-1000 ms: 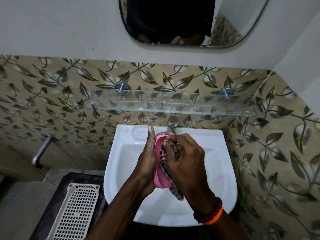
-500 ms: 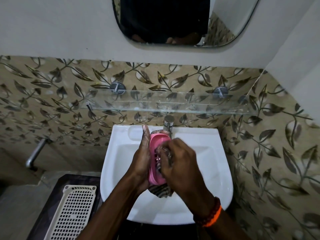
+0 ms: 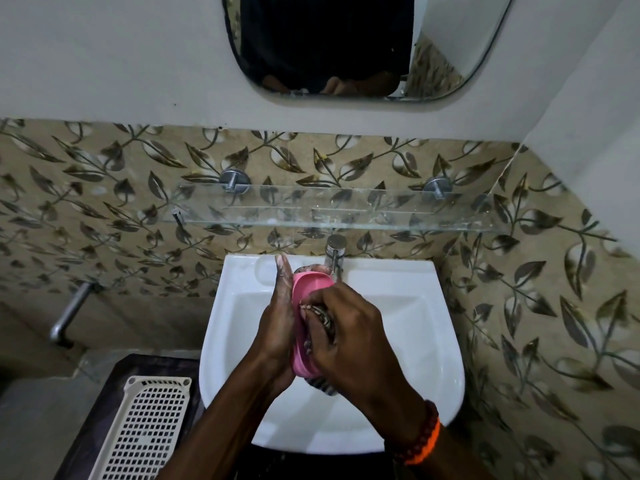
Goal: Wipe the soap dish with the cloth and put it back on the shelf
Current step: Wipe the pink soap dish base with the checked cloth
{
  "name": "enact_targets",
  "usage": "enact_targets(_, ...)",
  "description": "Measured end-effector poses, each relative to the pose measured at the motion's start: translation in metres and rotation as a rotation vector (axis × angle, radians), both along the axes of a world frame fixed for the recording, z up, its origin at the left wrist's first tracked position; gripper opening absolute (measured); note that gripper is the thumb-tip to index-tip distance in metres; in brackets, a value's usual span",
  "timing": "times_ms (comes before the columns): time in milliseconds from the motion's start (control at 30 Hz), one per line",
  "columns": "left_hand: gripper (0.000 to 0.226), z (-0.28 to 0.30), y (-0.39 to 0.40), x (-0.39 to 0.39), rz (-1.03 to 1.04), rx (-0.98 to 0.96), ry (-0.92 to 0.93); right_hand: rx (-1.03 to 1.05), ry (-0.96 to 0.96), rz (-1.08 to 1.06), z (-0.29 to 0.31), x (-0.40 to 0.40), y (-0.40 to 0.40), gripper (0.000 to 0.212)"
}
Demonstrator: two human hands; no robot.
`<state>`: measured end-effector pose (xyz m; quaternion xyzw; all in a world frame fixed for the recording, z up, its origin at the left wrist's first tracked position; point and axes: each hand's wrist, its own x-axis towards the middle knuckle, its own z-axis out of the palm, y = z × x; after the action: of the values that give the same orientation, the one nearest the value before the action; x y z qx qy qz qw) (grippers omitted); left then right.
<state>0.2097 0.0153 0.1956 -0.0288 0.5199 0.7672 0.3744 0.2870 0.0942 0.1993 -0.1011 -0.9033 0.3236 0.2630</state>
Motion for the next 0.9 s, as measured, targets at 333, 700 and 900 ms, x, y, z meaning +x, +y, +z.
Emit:
enact_targets(333, 0.077, -0.006, 0.002, 0.016, -0.007, -0.124, 0.103, 0.013, -0.202, -0.283, 0.002, 0.002, 0.005, 0.009)
enact_targets(700, 0.078, -0.003, 0.006, 0.019, -0.121, -0.033, 0.078, -0.115, 0.110, -0.226, 0.005, 0.003, 0.009, 0.012)
enact_targets(900, 0.082, 0.001, 0.000, 0.004, -0.104, -0.059, 0.181, -0.552, 0.138, 0.019, -0.005, 0.023, 0.001, 0.019)
